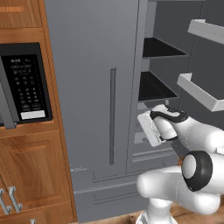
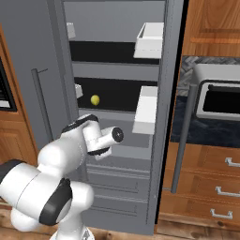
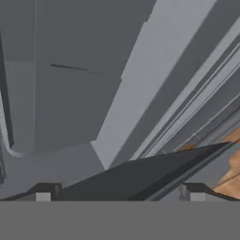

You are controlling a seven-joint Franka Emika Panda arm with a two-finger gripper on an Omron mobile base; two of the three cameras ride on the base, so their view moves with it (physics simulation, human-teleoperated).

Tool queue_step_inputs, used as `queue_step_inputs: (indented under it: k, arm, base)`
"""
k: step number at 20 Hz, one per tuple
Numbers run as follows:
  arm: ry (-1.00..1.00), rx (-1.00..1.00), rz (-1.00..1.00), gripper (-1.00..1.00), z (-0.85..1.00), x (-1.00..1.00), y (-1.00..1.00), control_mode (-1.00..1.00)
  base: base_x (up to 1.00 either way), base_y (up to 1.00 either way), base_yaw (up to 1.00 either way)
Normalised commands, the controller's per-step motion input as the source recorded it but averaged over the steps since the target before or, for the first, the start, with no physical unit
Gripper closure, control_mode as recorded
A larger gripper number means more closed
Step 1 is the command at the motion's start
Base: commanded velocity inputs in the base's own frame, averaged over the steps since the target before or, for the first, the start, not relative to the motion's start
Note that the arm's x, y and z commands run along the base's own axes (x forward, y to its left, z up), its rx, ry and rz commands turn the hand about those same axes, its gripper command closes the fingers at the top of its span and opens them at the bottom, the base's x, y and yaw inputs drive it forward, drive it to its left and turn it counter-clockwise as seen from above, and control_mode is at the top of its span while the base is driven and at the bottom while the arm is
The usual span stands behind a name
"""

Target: Retrieve a lemon from the fridge and place it on the cutting board with the fish.

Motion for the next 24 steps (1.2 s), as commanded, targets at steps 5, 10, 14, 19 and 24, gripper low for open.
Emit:
queue_step_inputs:
  k: [5, 10, 14, 19, 24]
  arm:
    - [0.0, 0.14, 0.28, -1.0, 0.0, 0.0, 0.39, -1.0]
    - [0.0, 0.18, 0.27, -1.0, 0.0, -0.17, 0.63, -1.0]
    - [0.0, 0.18, 0.31, -1.0, 0.0, -0.46, 0.58, -1.0]
    - [0.0, 0.17, 0.36, -1.0, 0.02, -0.96, 0.41, -1.0]
    - [0.0, 0.09, 0.38, -1.0, 0.25, -1.0, 0.55, -1.0]
  base:
    - [0.0, 0.0, 0.0]
    - [0.0, 0.0, 0.0]
    - [0.0, 0.0, 0.0]
    - [0.0, 0.0, 0.0]
    - [0.0, 0.0, 0.0]
